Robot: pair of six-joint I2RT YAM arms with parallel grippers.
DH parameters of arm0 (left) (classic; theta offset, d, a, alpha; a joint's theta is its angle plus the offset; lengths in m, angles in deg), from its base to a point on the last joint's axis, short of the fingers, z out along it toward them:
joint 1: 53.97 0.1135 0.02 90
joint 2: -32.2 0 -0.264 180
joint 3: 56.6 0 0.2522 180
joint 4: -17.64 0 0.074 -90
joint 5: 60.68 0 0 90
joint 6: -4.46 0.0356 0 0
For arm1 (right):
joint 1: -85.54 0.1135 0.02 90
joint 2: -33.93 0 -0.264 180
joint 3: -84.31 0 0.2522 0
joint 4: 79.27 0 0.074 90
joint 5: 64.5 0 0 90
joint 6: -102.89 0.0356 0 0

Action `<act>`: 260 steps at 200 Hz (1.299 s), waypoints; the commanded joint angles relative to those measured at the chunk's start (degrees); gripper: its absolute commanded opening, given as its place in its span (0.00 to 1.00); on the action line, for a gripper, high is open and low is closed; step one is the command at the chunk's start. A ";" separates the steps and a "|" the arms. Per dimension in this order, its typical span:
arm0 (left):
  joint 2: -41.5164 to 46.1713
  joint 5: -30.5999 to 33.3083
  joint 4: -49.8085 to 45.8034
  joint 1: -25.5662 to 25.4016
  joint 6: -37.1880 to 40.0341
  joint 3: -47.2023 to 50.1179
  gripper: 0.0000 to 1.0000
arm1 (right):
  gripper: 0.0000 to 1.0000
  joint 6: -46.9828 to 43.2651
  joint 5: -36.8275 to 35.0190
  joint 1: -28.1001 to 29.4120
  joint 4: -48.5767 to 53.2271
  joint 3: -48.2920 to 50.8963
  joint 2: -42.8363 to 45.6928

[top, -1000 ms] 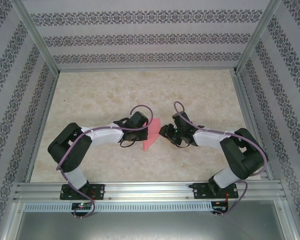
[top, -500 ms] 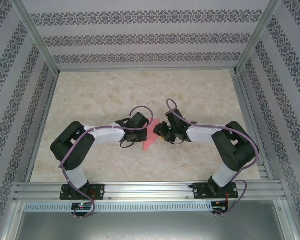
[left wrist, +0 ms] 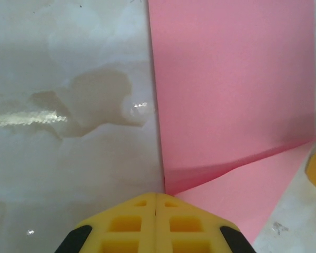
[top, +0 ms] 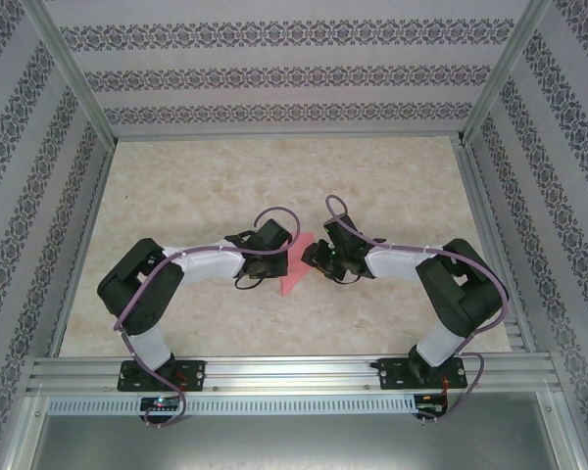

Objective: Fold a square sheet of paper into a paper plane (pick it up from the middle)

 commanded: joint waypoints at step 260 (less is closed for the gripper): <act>-1.83 -2.94 2.15 0.74 -0.84 0.58 0.00 | 0.38 1.69 1.77 0.64 -4.06 -0.55 -1.67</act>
